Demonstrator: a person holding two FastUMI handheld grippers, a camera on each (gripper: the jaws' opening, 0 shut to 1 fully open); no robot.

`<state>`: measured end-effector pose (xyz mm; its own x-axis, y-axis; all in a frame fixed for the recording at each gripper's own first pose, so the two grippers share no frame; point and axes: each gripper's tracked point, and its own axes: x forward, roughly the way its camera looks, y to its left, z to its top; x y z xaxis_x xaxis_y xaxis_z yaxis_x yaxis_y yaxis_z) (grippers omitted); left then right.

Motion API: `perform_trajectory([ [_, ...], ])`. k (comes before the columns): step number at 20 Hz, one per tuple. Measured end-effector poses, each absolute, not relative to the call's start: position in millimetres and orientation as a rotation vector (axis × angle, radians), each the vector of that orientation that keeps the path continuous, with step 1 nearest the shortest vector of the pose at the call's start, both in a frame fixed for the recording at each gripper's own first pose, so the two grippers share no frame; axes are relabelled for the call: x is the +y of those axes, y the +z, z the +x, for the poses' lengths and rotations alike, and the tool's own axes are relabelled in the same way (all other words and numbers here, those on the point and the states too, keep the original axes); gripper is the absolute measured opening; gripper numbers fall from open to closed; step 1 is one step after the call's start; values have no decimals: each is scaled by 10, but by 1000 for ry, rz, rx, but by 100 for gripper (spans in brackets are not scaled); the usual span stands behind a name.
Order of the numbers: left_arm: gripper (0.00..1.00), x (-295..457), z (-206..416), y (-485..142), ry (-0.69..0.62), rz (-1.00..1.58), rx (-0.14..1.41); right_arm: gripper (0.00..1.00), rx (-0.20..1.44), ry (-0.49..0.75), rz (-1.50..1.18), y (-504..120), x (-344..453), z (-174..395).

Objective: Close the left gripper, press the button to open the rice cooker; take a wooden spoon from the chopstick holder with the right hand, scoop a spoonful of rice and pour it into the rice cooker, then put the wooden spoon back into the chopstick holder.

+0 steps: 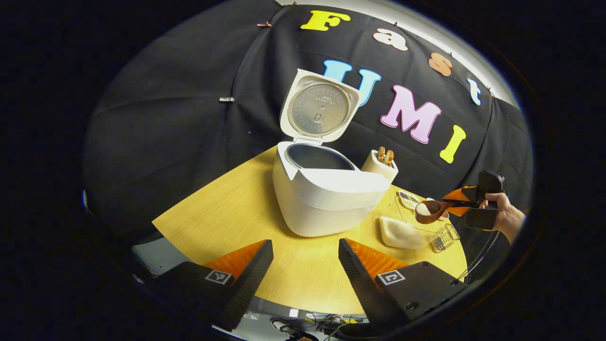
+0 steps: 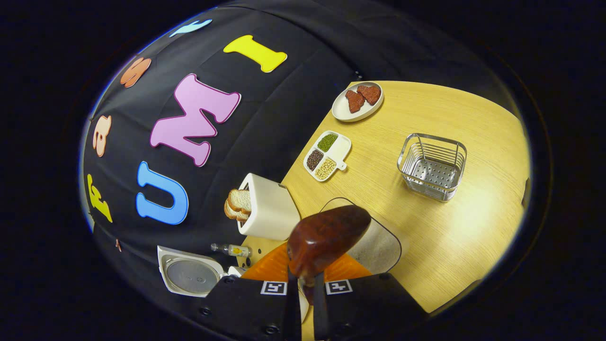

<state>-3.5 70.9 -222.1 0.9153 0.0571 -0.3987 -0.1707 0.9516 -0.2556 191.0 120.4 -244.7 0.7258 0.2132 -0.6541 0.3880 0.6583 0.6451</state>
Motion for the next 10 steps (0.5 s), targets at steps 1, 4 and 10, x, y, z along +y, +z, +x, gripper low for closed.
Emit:
perform_trajectory([
  [1,96,773,-37,-2201,133,-296,389,15,775,-109,885,-2395,1233,1909],
  [4,96,941,-81,-2109,167,-329,349,15,767,-88,951,-2206,1400,1924],
  [10,96,1227,-149,-2000,220,-344,305,14,804,-7,1063,-1953,2015,1903],
])
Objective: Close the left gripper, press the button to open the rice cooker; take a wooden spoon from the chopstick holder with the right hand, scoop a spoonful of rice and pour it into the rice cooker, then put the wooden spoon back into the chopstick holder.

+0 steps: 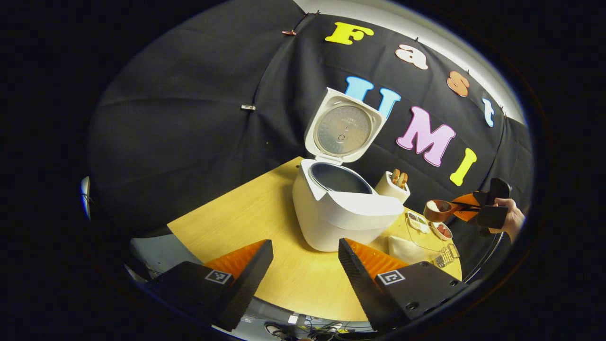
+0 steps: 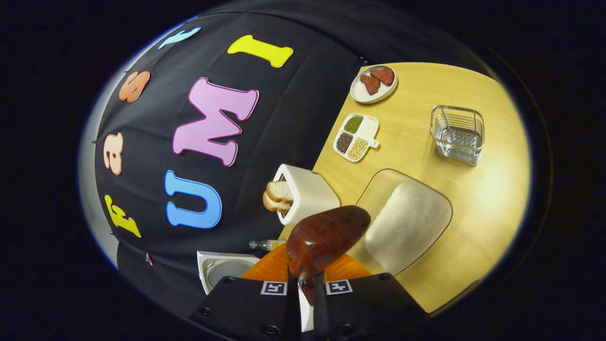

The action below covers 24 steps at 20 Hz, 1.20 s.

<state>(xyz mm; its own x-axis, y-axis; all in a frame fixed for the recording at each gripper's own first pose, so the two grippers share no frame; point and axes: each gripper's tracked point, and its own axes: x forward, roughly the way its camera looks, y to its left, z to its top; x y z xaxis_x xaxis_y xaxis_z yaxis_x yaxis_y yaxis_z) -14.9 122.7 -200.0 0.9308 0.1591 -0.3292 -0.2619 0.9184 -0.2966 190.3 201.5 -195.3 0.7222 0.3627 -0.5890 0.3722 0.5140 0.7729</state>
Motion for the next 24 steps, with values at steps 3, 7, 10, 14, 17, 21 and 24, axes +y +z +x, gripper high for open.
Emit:
perform_trajectory([
  [3,96,1313,-202,-1985,239,-331,295,15,827,49,1082,-1838,2386,1906],
  [7,96,1420,-217,-1972,259,-338,290,14,844,137,1116,-1664,2925,1963],
  [10,96,1521,-234,-1975,274,-353,292,15,862,189,1109,-1590,3306,2008],
  [14,96,1666,-252,-1924,281,-348,288,14,874,279,1094,-1484,3869,2024],
  [17,96,1723,-219,-1898,285,-351,289,15,839,357,976,-1420,4216,2032],
  [21,96,1784,-234,-1864,303,-376,283,15,764,444,781,-1458,4626,2050],
  [24,96,1775,-237,-1858,295,-406,270,14,713,486,607,-1620,4778,2035],
])
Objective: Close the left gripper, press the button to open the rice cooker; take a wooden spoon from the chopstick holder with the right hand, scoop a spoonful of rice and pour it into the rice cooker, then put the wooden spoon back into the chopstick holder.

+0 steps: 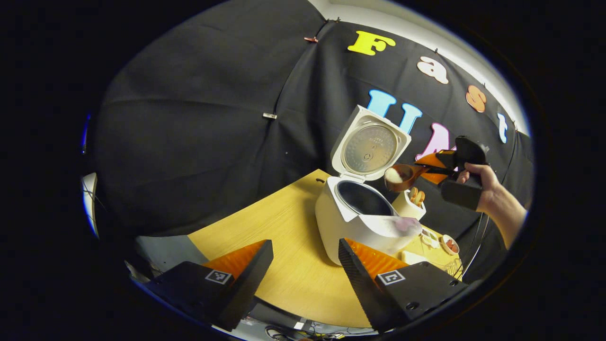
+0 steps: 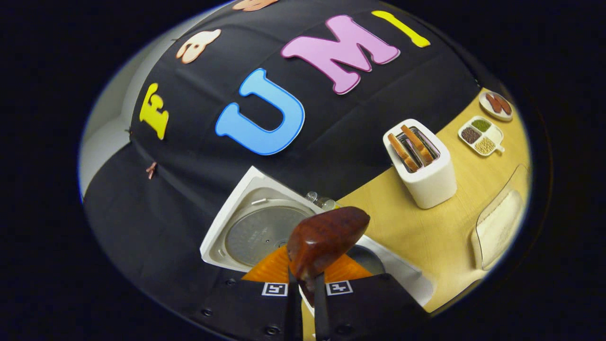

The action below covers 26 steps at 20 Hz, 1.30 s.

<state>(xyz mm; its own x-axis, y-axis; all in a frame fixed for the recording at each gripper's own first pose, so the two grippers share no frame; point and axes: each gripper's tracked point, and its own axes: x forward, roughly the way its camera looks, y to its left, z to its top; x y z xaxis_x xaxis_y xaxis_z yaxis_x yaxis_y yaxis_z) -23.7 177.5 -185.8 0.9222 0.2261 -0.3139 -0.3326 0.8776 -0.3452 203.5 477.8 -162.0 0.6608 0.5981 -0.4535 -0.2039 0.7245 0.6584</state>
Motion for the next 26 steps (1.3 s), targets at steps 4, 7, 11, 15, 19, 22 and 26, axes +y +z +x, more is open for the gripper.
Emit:
perform_trajectory([
  [4,96,1774,-234,-1903,298,-370,296,14,596,583,324,-1815,4997,2033],
  [7,98,1765,-236,-1901,287,-354,310,14,505,690,134,-1870,5160,1930],
  [11,96,1757,-219,-1941,277,-334,329,10,395,846,-47,-1871,5380,1761],
  [15,96,1722,-192,-1945,264,-330,332,14,303,948,-214,-1933,5482,1563],
  [19,96,1647,-77,-1897,256,-314,329,14,212,1006,-342,-1973,5516,1415],
  [22,96,1593,-85,-1924,254,-321,329,14,256,989,-308,-1990,5472,1415],
  [26,96,1483,-88,-1886,246,-299,318,10,309,927,-152,-1734,5259,1521],
])
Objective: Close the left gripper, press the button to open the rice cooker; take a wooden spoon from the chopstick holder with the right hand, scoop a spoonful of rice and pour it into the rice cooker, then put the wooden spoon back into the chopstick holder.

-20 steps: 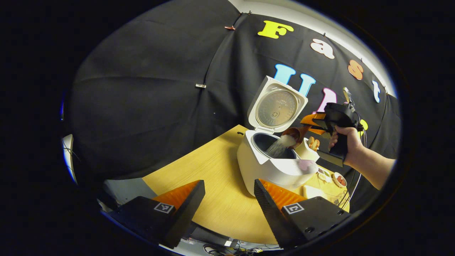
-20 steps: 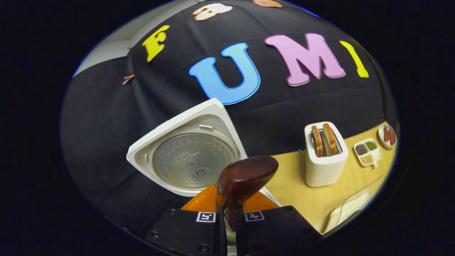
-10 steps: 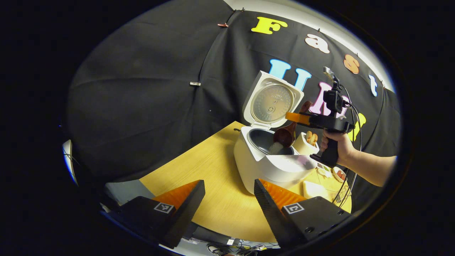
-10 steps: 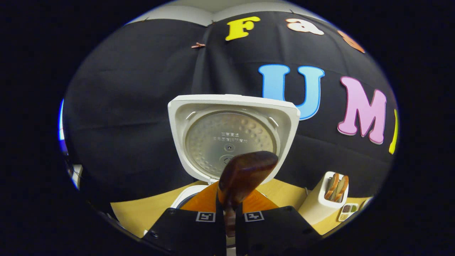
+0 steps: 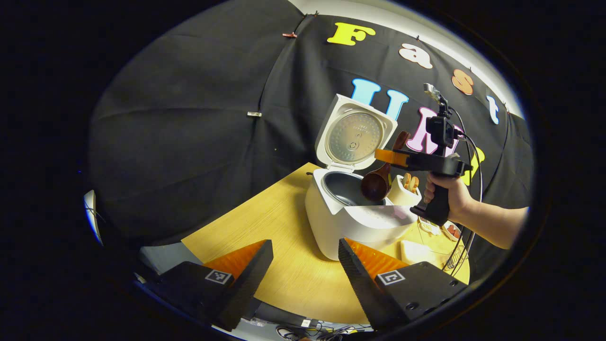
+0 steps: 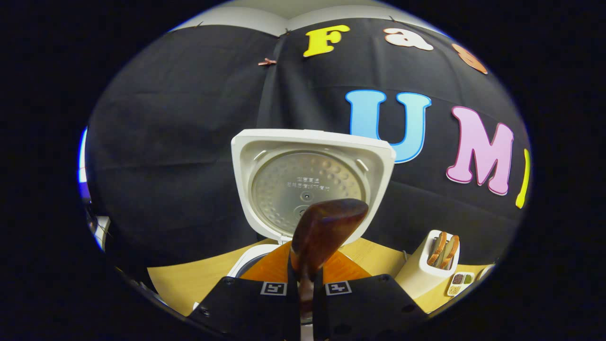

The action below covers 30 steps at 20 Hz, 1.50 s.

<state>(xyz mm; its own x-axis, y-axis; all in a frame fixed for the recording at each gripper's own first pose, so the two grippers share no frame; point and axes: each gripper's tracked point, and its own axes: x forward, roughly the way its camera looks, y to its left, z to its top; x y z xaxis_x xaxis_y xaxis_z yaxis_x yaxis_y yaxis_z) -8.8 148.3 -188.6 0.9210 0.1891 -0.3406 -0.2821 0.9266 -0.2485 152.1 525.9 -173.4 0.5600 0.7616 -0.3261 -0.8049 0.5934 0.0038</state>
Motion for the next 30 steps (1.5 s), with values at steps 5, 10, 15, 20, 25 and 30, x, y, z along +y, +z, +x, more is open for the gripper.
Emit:
perform_trajectory([
  [5,96,1272,-33,-1869,224,-298,318,14,346,845,29,-1311,4709,1746],
  [10,96,958,78,-1735,211,-278,311,14,318,717,149,-858,3844,2020],
  [15,96,570,272,-1559,178,-271,296,14,263,589,125,-602,2722,2339],
  [20,96,176,517,-1474,139,-232,290,14,266,440,123,-607,1566,2570],
  [25,96,-216,685,-1404,99,-212,294,14,299,298,128,-859,575,2641],
  [30,96,-473,761,-1400,92,-201,309,14,369,217,132,-1258,-59,2627],
])
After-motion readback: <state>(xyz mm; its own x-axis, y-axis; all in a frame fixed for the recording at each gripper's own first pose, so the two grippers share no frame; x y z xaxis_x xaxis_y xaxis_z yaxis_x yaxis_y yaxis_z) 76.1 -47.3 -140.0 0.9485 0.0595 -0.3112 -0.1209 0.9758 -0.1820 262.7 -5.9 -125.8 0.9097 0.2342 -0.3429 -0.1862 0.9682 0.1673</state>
